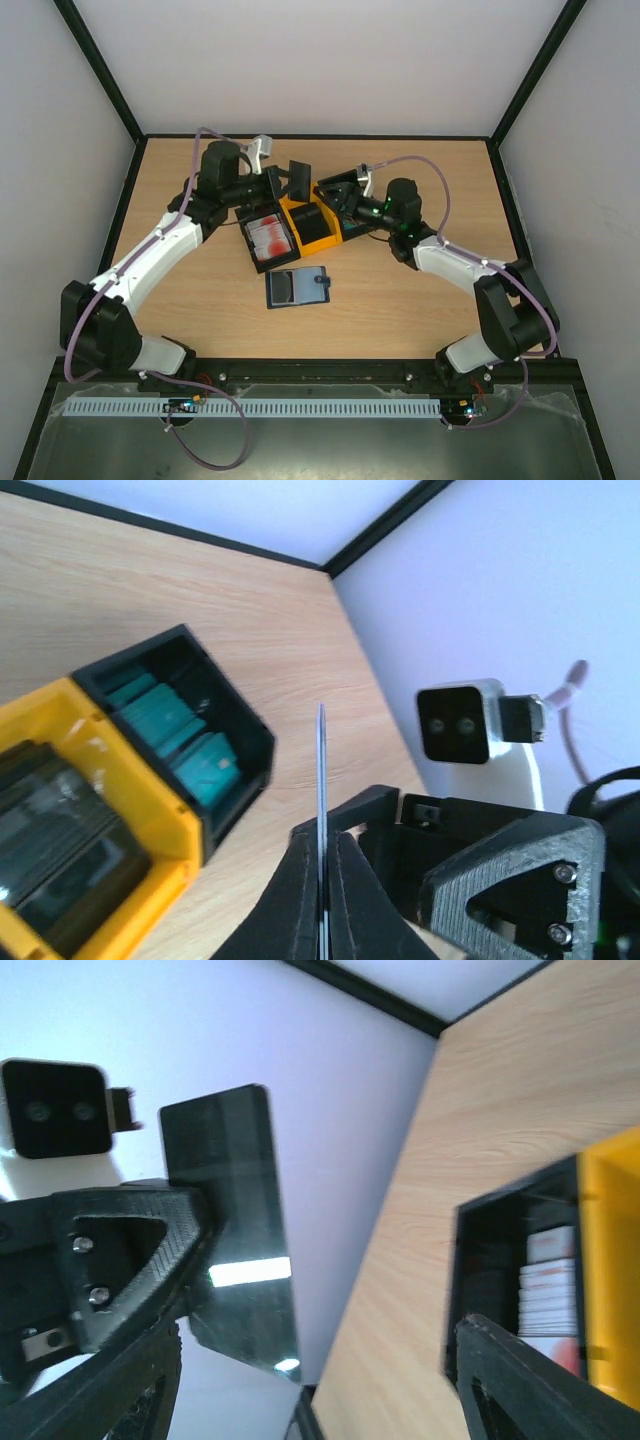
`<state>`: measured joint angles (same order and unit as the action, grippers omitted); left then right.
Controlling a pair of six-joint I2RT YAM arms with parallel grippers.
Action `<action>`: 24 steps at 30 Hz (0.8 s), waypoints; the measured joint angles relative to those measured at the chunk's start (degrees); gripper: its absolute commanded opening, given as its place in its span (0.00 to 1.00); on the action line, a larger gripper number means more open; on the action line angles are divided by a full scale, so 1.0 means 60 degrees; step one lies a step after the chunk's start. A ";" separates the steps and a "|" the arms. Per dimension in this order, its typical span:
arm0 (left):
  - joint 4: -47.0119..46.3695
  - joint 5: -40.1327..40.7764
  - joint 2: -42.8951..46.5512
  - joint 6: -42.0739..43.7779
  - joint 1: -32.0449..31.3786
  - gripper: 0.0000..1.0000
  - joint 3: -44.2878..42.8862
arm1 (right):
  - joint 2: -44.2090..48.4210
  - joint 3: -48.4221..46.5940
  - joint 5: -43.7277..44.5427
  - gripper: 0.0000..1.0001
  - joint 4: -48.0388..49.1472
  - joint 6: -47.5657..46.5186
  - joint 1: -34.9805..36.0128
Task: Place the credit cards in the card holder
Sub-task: Pick up the credit card from the storage box.
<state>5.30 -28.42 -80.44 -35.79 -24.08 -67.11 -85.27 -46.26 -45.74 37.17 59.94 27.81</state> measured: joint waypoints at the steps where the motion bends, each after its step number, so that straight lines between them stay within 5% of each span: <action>1: -0.0120 -0.0175 0.0044 -0.0171 0.0000 0.02 0.0004 | -0.0025 -0.0069 -0.0131 0.71 0.0168 0.0127 0.0025; 5: -0.0710 -0.0903 0.0164 -0.0856 0.0047 0.02 0.0036 | -0.0233 -0.0590 -0.0739 0.59 0.0517 0.0576 0.0295; 10: -0.1271 -0.1596 0.0350 -0.1526 0.0171 0.03 0.0350 | -0.0404 -0.0801 -0.1078 0.27 0.0787 0.1038 0.0470; 13: -0.1486 -0.1876 0.0521 -0.1861 0.0346 0.12 0.0616 | -0.0408 -0.0787 -0.1111 0.12 0.1184 0.1421 0.0477; 17: -0.1756 -0.2211 0.0831 -0.2251 0.0550 0.29 0.0914 | -0.0423 -0.0725 -0.1129 0.03 0.1894 0.2098 0.0477; 24: -0.2073 -0.2586 0.1559 -0.2616 0.0984 0.24 0.1421 | -0.0437 -0.0703 -0.1129 0.02 0.2827 0.2951 0.0488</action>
<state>-7.14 -43.94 -71.09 -51.48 -18.17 -58.59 -87.90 -50.48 -52.51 54.13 77.65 30.74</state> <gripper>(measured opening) 0.276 0.024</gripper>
